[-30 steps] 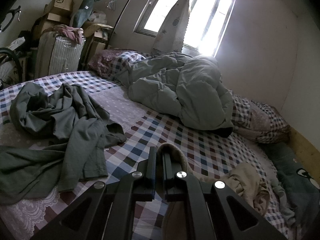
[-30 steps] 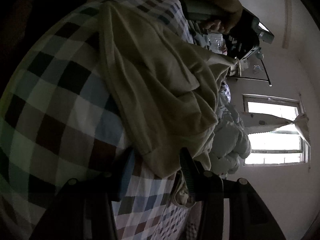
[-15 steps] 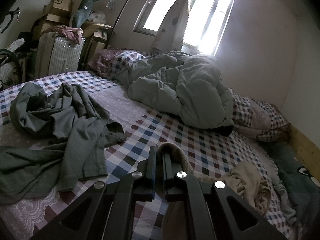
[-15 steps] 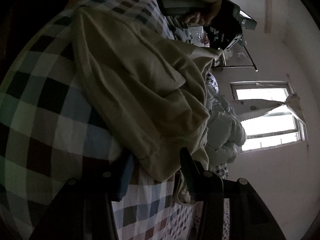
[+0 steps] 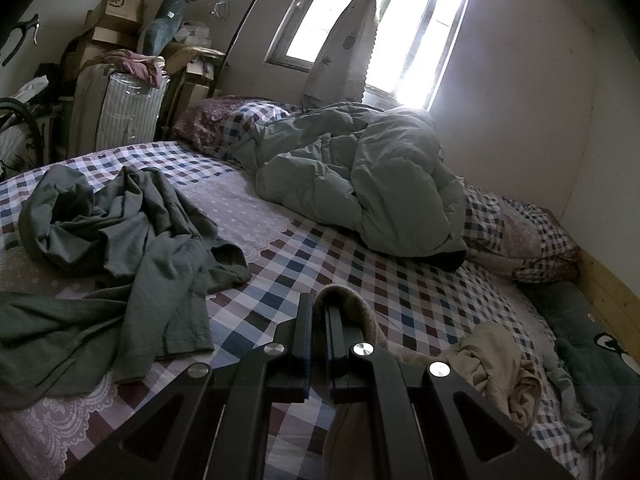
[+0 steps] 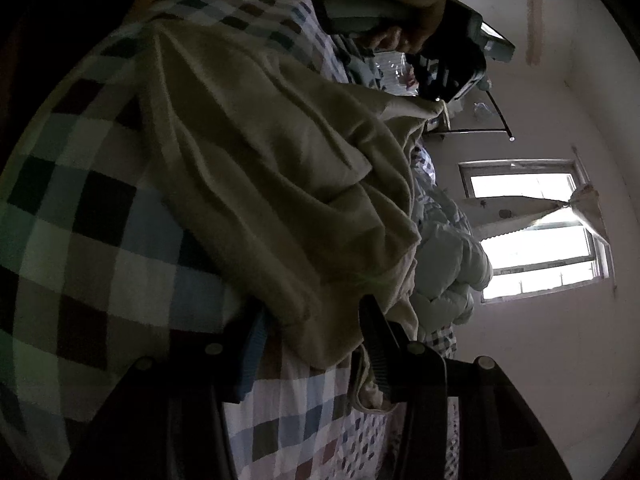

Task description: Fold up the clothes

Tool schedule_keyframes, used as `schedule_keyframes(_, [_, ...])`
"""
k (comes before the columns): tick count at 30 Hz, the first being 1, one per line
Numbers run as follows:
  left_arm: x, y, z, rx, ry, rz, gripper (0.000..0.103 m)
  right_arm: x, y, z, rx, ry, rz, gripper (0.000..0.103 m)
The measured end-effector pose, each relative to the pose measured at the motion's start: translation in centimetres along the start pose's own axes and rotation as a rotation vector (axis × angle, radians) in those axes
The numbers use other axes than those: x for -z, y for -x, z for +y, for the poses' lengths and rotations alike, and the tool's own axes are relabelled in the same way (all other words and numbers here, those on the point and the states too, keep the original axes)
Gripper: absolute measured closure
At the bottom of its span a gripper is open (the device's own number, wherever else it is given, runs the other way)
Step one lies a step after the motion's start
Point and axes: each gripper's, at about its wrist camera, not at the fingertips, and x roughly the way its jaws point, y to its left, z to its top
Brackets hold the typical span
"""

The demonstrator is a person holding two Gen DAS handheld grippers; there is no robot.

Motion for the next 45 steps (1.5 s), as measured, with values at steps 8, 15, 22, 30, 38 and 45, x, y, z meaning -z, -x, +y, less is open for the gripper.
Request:
schedule_keyframes(8, [0.0, 0.0, 0.1, 0.002, 0.004, 0.001, 0.099, 0.5, 1.1, -0.8, 0.083, -0.085, 0.020, 0.053])
schedule_keyframes(15, [0.1, 0.0, 0.0, 0.001, 0.000, 0.002, 0.099, 0.4, 1.9, -1.3, 0.124, -0.112, 0.013, 0.053])
schedule_keyframes(22, [0.1, 0.0, 0.0, 0.002, 0.000, 0.004, 0.099, -0.3, 0.7, -0.3, 0.062, -0.038, -0.001, 0.054])
schedule_keyframes(30, [0.1, 0.0, 0.1, 0.004, 0.002, 0.006, 0.099, -0.1, 0.7, -0.3, 0.043, -0.057, -0.006, 0.064])
schedule_keyframes(38, [0.1, -0.1, 0.1, 0.005, 0.003, 0.009, 0.099, -0.2, 0.9, -0.1, 0.043, -0.088, 0.006, 0.083])
schedule_keyframes(45, [0.2, -0.2, 0.2, 0.013, -0.008, 0.018, 0.099, -0.7, 0.9, -0.9, 0.030, -0.134, 0.000, 0.098])
